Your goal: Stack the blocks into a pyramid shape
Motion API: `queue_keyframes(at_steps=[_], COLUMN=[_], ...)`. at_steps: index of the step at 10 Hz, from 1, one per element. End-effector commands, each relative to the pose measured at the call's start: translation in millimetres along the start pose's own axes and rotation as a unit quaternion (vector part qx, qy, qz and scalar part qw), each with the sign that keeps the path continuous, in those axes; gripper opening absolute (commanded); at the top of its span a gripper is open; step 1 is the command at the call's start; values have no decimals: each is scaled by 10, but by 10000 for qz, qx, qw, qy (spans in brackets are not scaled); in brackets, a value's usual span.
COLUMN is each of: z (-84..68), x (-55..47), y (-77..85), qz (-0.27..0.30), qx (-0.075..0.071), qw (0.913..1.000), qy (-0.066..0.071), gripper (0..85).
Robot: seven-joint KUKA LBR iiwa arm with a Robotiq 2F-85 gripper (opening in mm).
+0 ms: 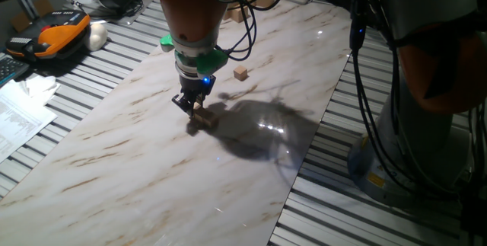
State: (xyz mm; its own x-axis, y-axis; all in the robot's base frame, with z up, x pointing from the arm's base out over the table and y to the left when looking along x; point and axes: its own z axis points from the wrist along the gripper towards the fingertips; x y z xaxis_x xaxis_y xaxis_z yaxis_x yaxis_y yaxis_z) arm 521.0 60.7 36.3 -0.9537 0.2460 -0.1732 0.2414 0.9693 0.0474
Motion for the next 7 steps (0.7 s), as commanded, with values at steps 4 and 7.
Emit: queue_keyframes(at_steps=[4,7], z=[0,-6], x=[-2,-5], y=[-2,-2], qz=[1,1], qx=[-23,8], qw=[10000,10000], qy=[6,-2], gripper=[340,340])
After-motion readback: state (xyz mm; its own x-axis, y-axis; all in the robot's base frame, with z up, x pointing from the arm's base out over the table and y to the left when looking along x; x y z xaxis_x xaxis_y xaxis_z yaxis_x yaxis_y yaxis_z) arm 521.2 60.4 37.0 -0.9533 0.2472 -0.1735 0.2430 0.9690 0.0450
